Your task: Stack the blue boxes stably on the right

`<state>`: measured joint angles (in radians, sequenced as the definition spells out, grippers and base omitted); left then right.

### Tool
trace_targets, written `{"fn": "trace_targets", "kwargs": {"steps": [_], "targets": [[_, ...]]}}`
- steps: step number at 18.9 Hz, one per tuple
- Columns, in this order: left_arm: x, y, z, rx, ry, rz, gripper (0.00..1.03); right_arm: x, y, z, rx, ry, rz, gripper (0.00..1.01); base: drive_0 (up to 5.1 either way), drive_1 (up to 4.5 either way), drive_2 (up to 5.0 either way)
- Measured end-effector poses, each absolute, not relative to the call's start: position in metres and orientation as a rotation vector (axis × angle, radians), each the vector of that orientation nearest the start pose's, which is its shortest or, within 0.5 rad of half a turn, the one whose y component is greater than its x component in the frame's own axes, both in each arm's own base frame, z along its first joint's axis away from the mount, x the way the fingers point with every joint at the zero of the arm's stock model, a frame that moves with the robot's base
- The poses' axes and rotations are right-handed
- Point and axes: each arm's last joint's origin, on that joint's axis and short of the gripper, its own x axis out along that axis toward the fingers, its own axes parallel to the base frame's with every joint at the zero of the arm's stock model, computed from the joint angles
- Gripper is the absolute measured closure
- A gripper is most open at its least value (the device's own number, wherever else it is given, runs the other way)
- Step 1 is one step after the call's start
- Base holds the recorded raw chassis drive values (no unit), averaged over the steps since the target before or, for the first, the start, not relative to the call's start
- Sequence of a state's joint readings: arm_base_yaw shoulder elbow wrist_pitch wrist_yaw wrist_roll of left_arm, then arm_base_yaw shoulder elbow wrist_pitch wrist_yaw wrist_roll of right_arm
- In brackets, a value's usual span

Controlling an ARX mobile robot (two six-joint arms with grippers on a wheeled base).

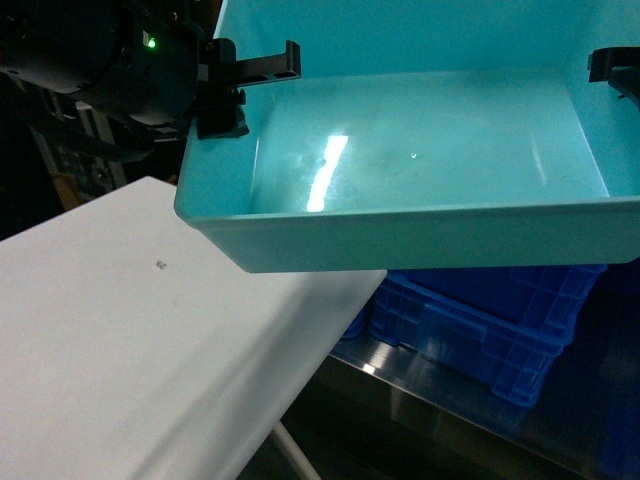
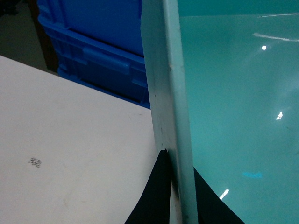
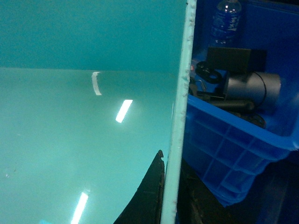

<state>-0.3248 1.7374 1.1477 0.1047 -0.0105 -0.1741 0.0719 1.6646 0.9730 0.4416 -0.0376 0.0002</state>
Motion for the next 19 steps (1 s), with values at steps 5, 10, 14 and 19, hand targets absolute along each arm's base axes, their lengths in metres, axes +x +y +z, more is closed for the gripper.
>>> {"fn": "trace_targets", "kwargs": {"steps": [5, 10, 14, 19], "targets": [[0.3661, -0.123, 0.2325, -0.088, 0.505, -0.265, 1.01, 0.3643, 0.0273, 0.2324, -0.004, 0.25, 0.109, 0.94, -1.4, -1.45, -1.4], [0.3662, -0.123, 0.2325, -0.088, 0.504, -0.265, 1.01, 0.3643, 0.0273, 0.2325, -0.004, 0.249, 0.109, 0.94, -1.5, -1.5, -1.5], [0.3662, -0.123, 0.2325, -0.088, 0.505, -0.265, 1.01, 0.3643, 0.0273, 0.2325, -0.004, 0.25, 0.109, 0.94, -1.6, -1.59, -1.6], [0.3661, -0.123, 0.2326, -0.088, 0.504, -0.265, 1.01, 0.3643, 0.0273, 0.2325, -0.004, 0.249, 0.109, 0.94, -1.6, -1.58, -1.6]]}}
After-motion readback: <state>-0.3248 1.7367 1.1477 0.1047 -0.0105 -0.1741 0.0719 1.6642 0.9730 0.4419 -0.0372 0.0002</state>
